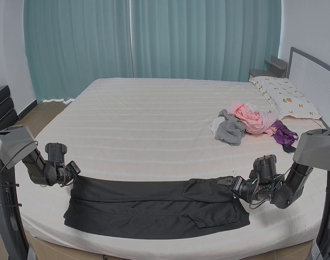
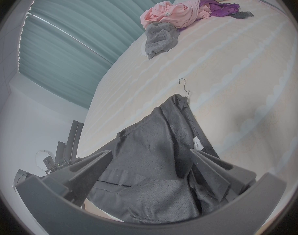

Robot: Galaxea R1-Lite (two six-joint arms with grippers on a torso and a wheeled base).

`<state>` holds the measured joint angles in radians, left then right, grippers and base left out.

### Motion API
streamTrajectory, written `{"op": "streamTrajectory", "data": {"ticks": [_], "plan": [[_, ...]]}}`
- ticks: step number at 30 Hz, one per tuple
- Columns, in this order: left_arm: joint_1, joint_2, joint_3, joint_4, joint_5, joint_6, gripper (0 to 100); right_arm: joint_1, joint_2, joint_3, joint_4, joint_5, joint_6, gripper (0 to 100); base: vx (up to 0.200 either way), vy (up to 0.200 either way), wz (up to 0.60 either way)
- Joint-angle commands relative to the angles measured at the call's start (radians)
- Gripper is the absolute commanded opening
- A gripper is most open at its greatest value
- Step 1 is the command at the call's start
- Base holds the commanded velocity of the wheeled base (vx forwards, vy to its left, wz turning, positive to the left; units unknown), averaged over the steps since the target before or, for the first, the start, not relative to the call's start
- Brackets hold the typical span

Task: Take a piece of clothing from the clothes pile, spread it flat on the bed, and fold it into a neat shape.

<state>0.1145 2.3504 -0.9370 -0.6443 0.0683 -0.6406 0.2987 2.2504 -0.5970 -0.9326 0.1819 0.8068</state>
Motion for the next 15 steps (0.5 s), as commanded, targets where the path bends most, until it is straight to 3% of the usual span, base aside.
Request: {"op": "streamTrajectory", "data": {"ticks": [1, 15], "plan": [[0.005, 0.006, -0.016, 0.0, -0.001, -0.013, 0, -0.006, 0.011, -0.003, 0.0, 0.007, 0.0, 100, 0.0, 0.0, 0.0], [0.007, 0.036, -0.036, 0.002, -0.001, -0.013, 0, -0.038, 0.06, -0.104, 0.009, -0.012, 0.018, 100, 0.0, 0.0, 0.0]]}}
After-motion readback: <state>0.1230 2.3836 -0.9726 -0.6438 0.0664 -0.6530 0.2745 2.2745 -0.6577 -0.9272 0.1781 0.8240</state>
